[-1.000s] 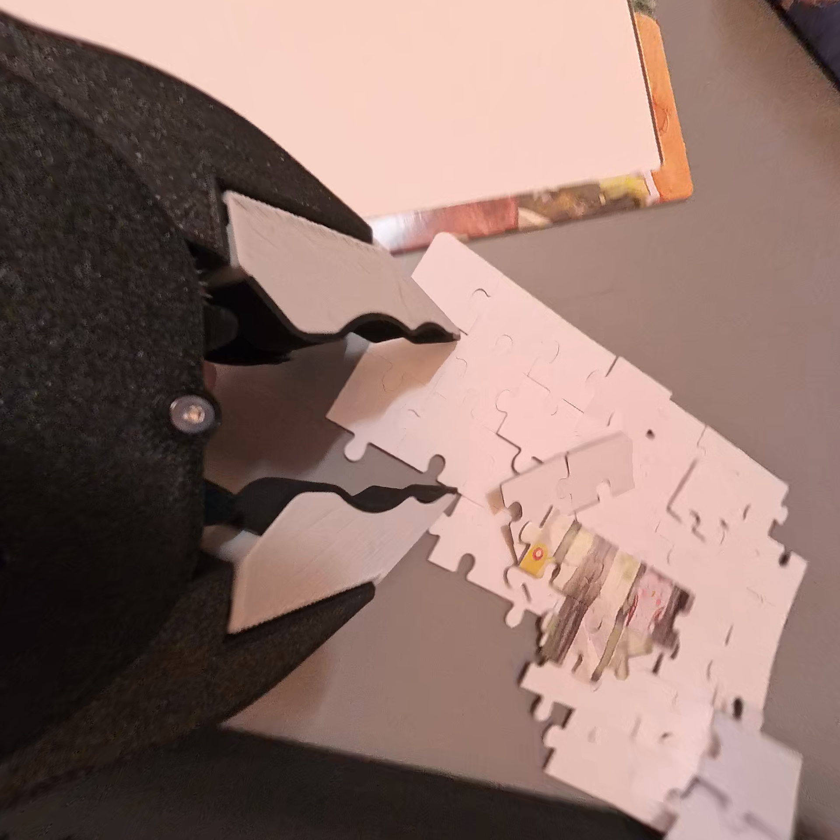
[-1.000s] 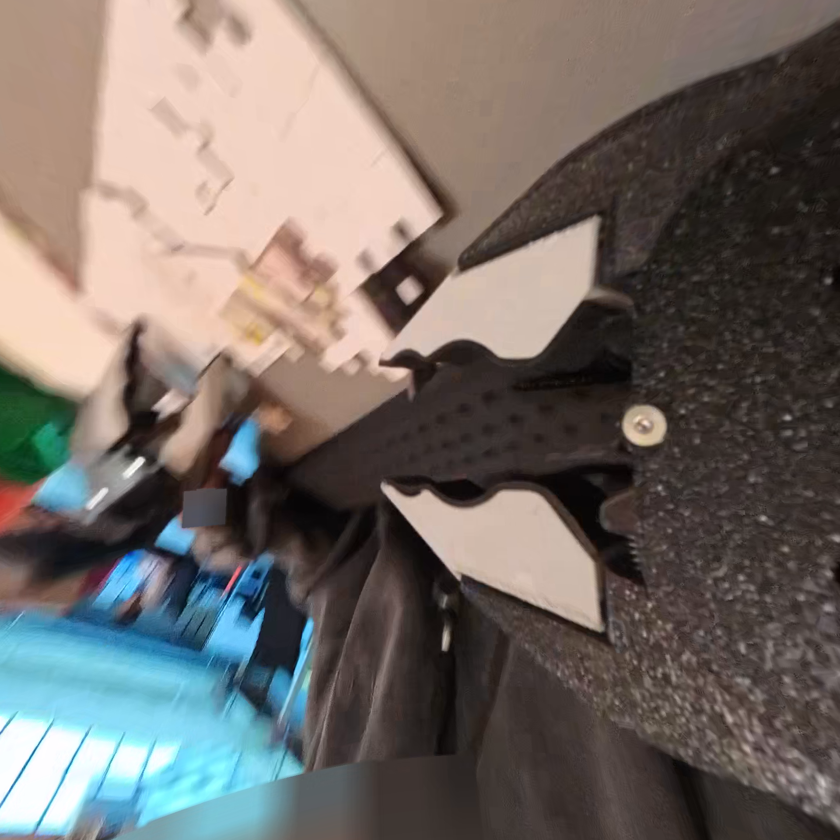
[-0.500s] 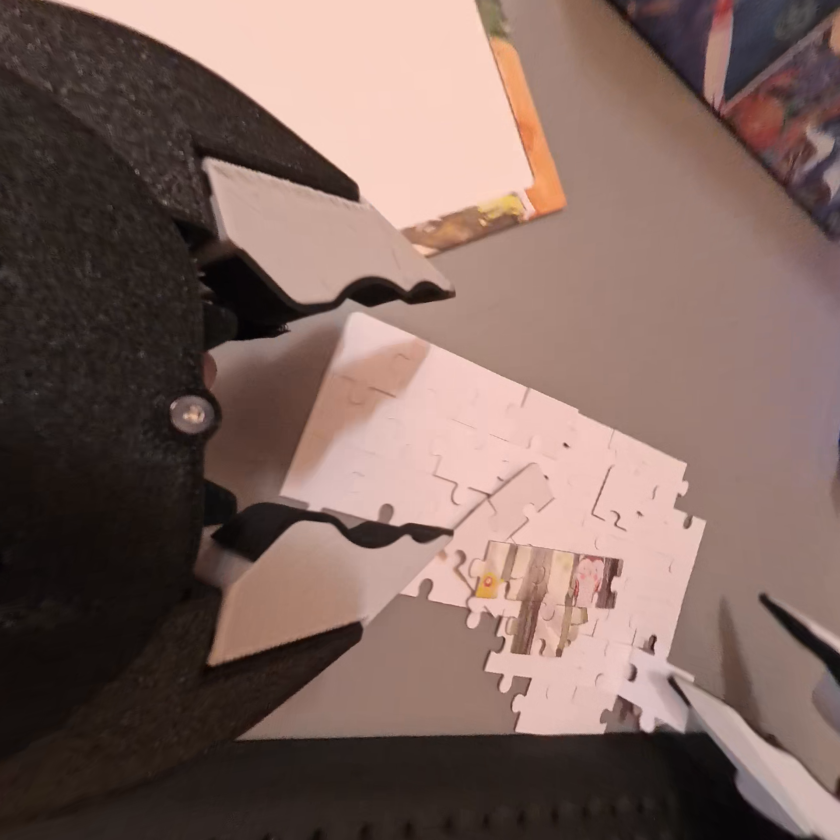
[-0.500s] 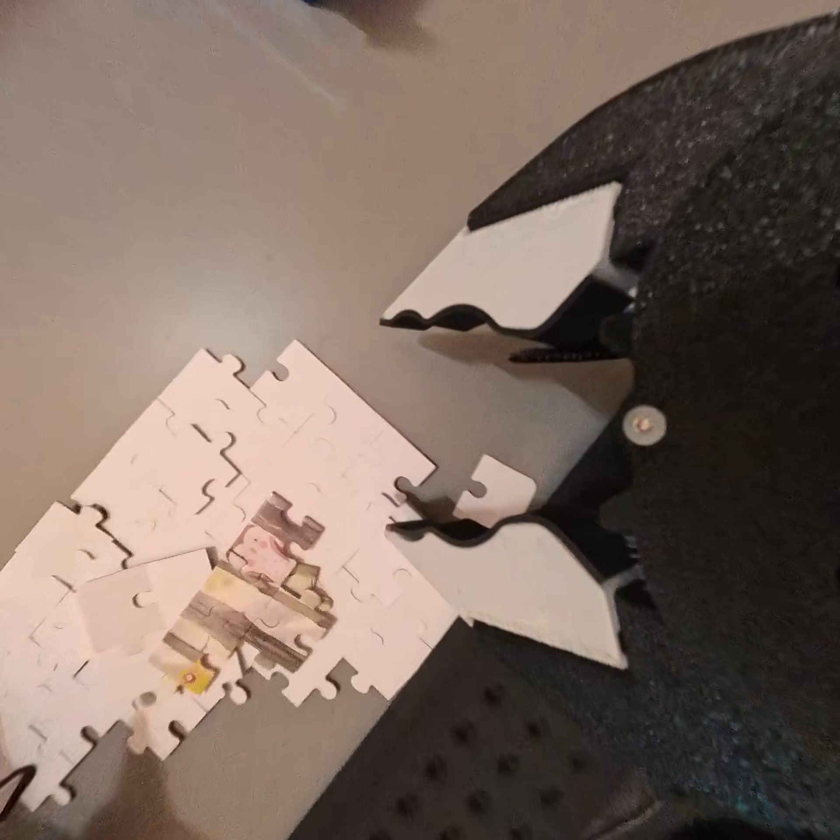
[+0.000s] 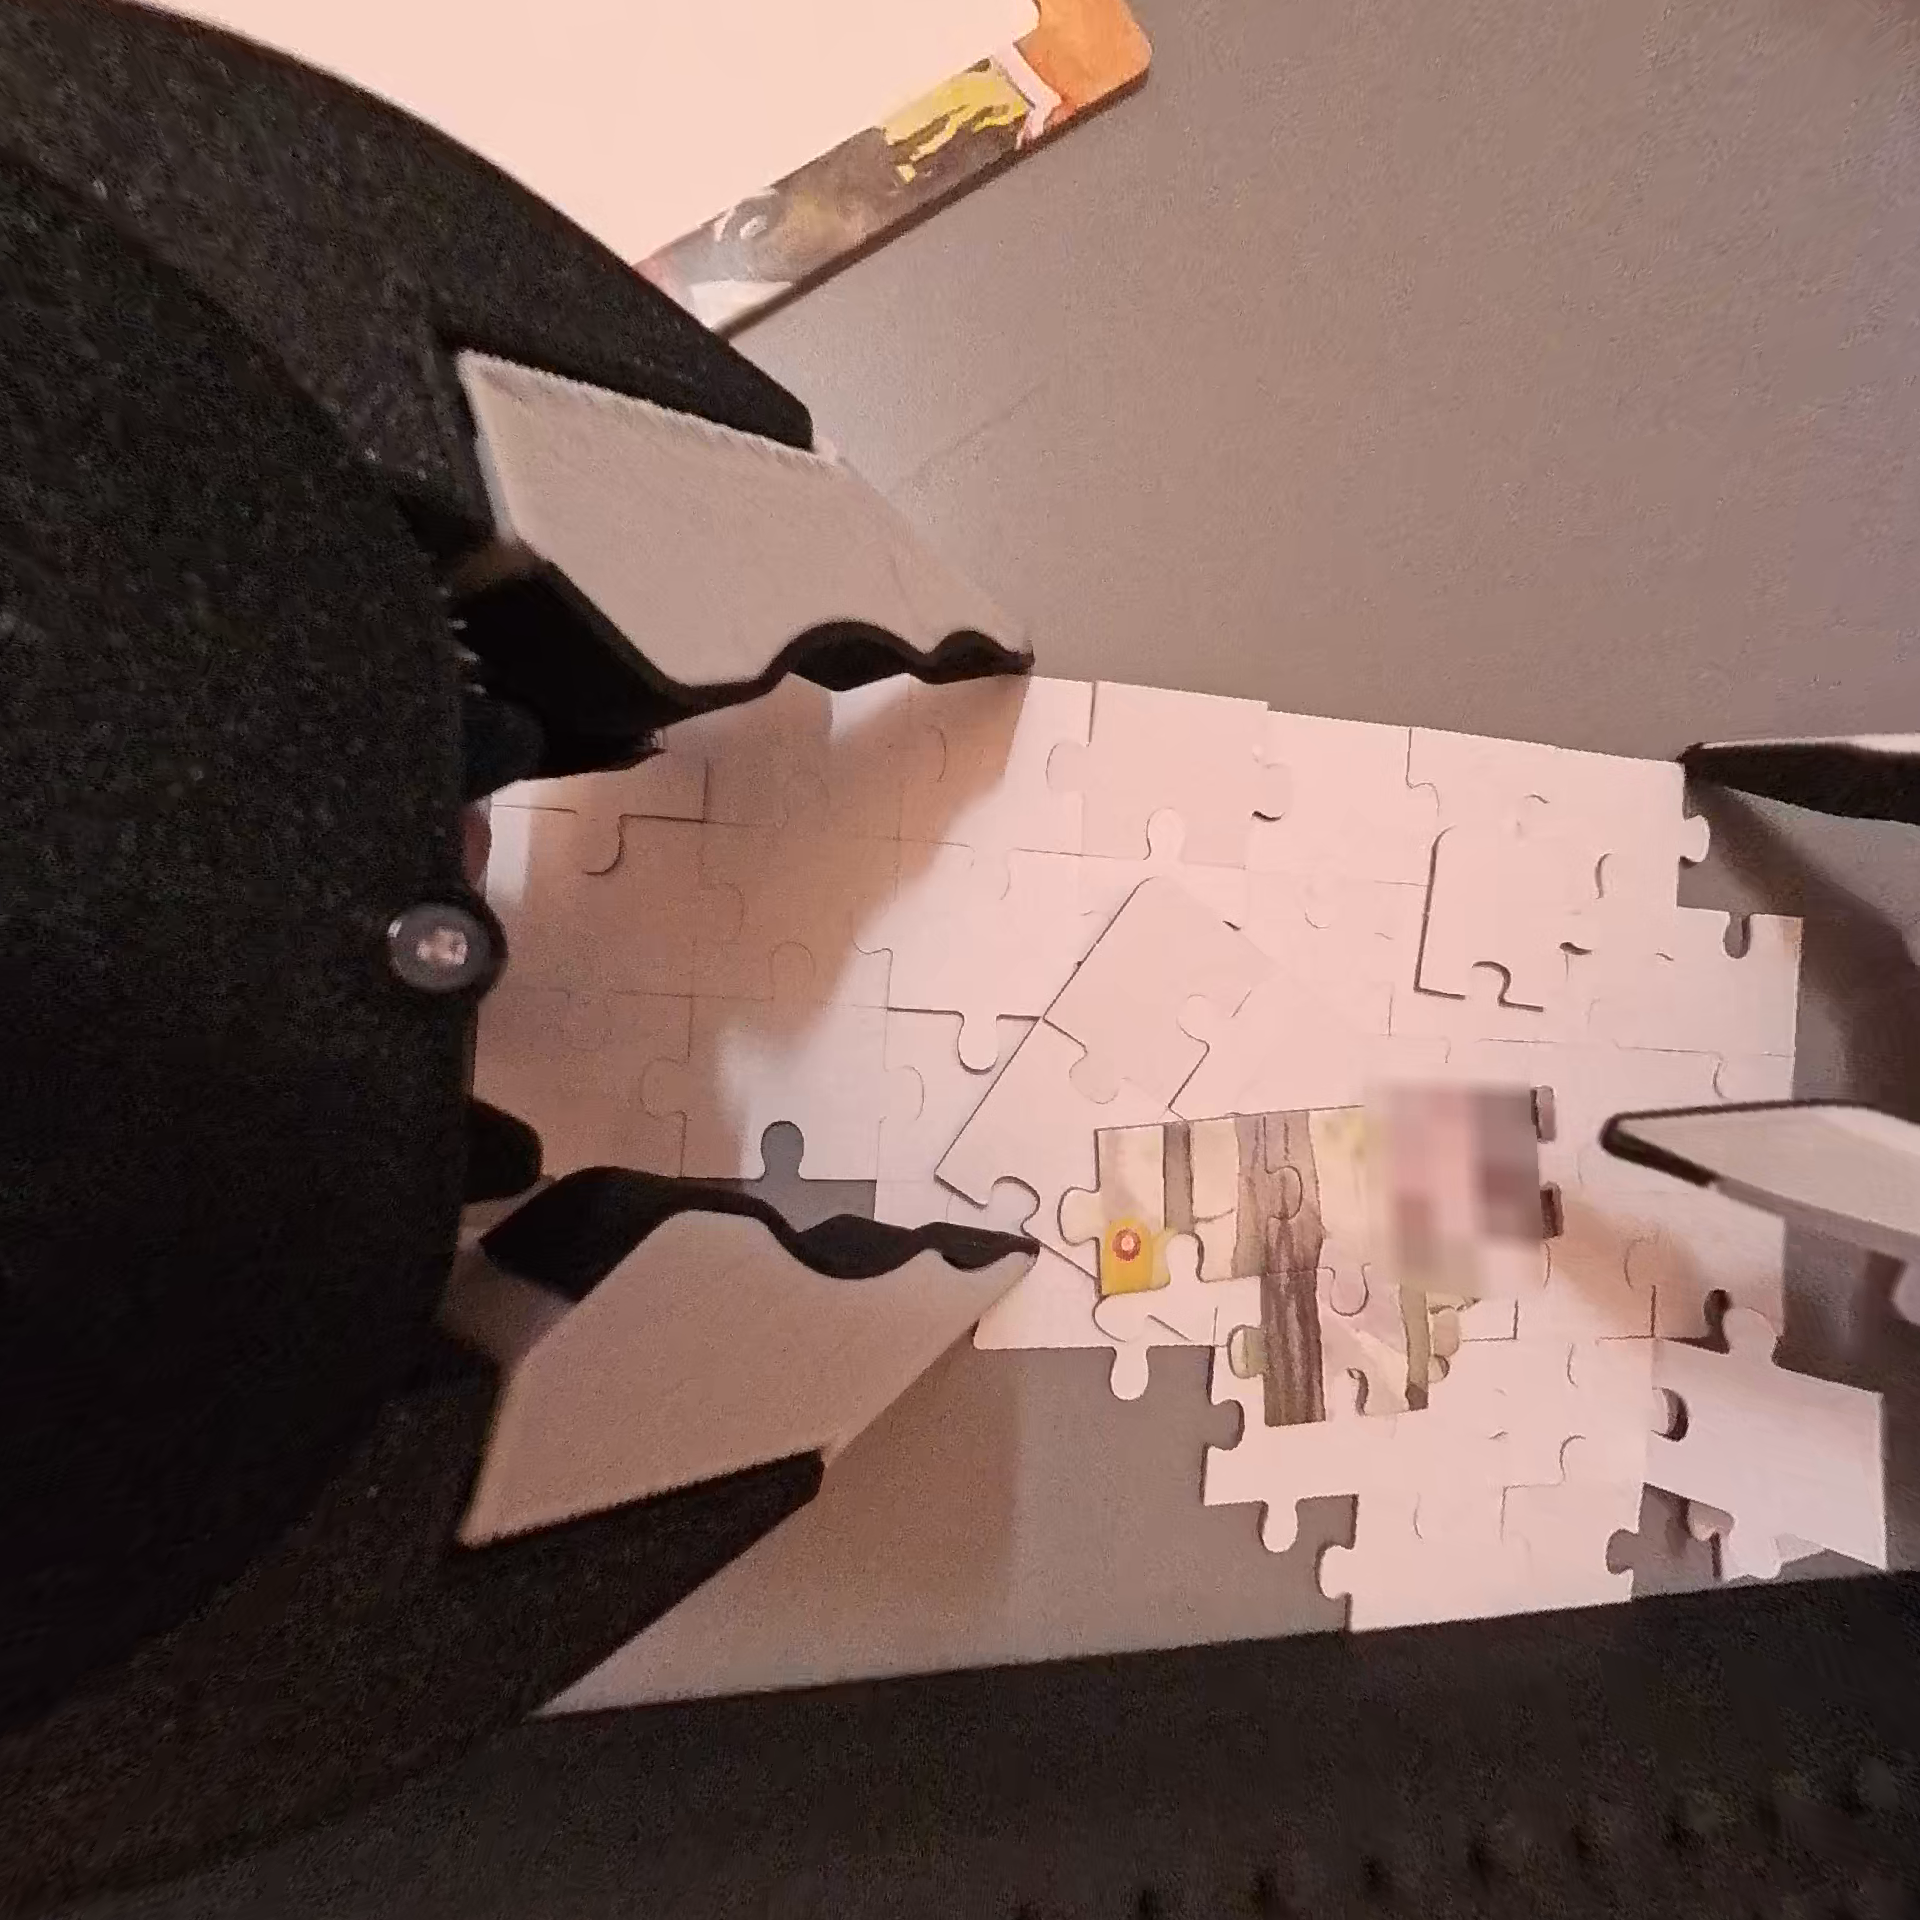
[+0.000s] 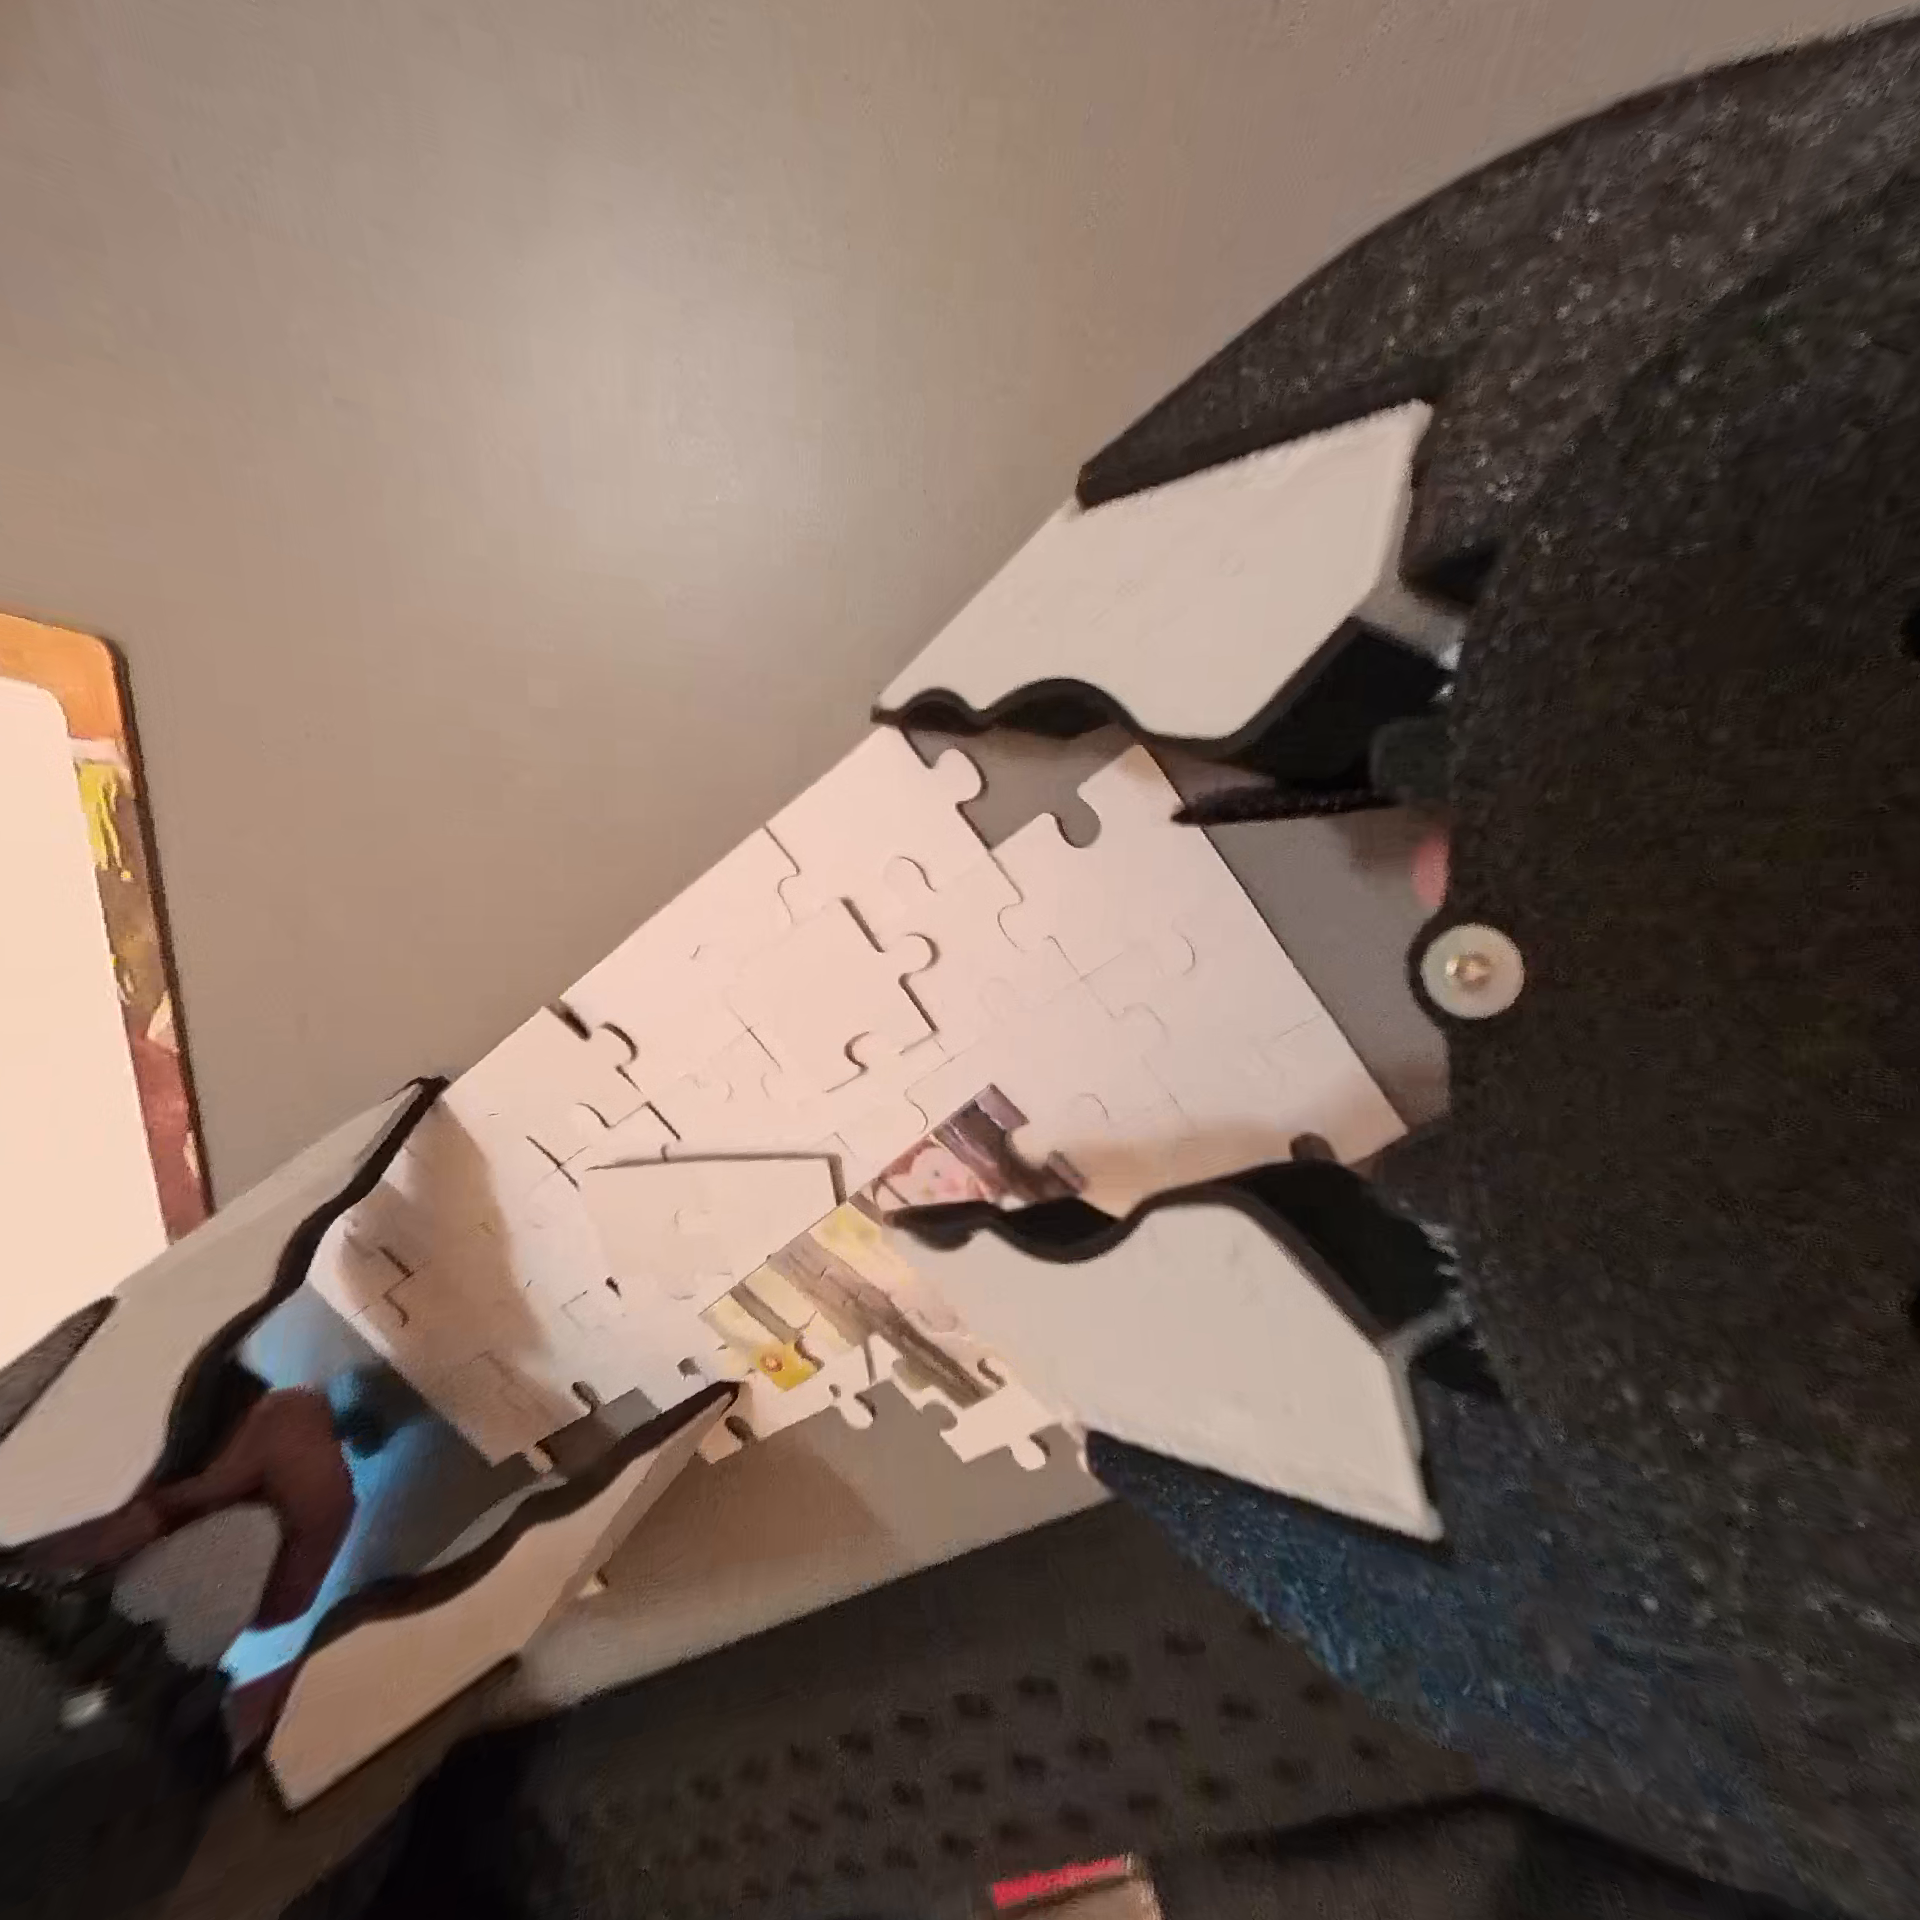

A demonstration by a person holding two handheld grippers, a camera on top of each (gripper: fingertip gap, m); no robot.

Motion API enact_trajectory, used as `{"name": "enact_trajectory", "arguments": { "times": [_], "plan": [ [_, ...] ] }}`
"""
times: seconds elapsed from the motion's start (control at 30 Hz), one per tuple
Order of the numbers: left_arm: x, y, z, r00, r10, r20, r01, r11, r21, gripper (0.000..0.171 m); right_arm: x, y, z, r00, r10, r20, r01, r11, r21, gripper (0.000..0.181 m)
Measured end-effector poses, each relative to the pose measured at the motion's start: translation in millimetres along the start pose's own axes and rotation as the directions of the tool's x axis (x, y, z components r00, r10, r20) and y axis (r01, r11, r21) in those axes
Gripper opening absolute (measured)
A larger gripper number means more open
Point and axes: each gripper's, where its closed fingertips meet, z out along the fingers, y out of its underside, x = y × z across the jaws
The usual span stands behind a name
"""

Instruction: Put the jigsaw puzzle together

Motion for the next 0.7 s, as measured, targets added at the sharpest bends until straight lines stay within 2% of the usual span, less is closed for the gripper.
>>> {"name": "enact_trajectory", "arguments": {
  "times": [0.17,0.2,0.23,0.27,0.3,0.33,0.4,0.47,0.5,0.57,0.63,0.7],
  "plan": [
    [13,-1,0,0.999,0.031,-0.033,-0.030,0.999,0.015,0.104,-11,-11,-11,0.979,0.101,0.175,-0.117,0.989,0.085,0.087],
    [15,-1,0,0.999,0.035,-0.037,-0.034,0.999,0.020,0.104,-15,-20,-19,0.972,0.102,0.213,-0.134,0.981,0.140,0.078],
    [15,0,0,0.999,0.035,-0.031,-0.034,0.999,0.022,0.104,-27,-34,-33,0.947,0.085,0.311,-0.158,0.963,0.219,0.041],
    [12,-2,1,0.999,0.036,-0.012,-0.036,0.999,0.028,0.104,-46,-49,-52,0.885,0.061,0.461,-0.213,0.935,0.285,0.024],
    [10,-4,2,0.999,0.040,-0.002,-0.040,0.999,0.030,0.104,-53,-59,-62,0.841,0.082,0.534,-0.281,0.911,0.302,0.038],
    [10,-4,2,0.999,0.040,-0.003,-0.040,0.999,0.025,0.104,-59,-60,-66,0.826,0.075,0.559,-0.281,0.914,0.292,0.042],
    [11,-3,3,0.999,0.030,-0.014,-0.030,0.999,0.014,0.103,-53,-53,-55,0.887,0.058,0.459,-0.200,0.942,0.268,0.044],
    [11,-3,3,1.000,0.022,-0.021,-0.022,1.000,0.015,0.103,-25,-37,-35,0.961,0.090,0.261,-0.140,0.974,0.179,0.055],
    [11,-3,3,0.999,0.025,-0.020,-0.025,1.000,0.018,0.102,-14,-26,-26,0.978,0.092,0.186,-0.114,0.987,0.109,0.062],
    [10,-3,0,0.999,0.050,-0.001,-0.050,0.999,0.022,0.098,2,-13,-12,0.998,0.034,0.061,-0.035,0.999,0.019,0.064],
    [6,-6,-3,0.995,0.091,0.041,-0.093,0.995,0.029,0.085,4,-9,2,0.999,-0.045,0.002,0.045,0.998,-0.040,0.067],
    [2,-9,-4,0.987,0.133,0.091,-0.137,0.990,0.041,0.078,-1,-7,16,0.998,-0.066,0.006,0.066,0.994,-0.087,0.061]
  ]
}}
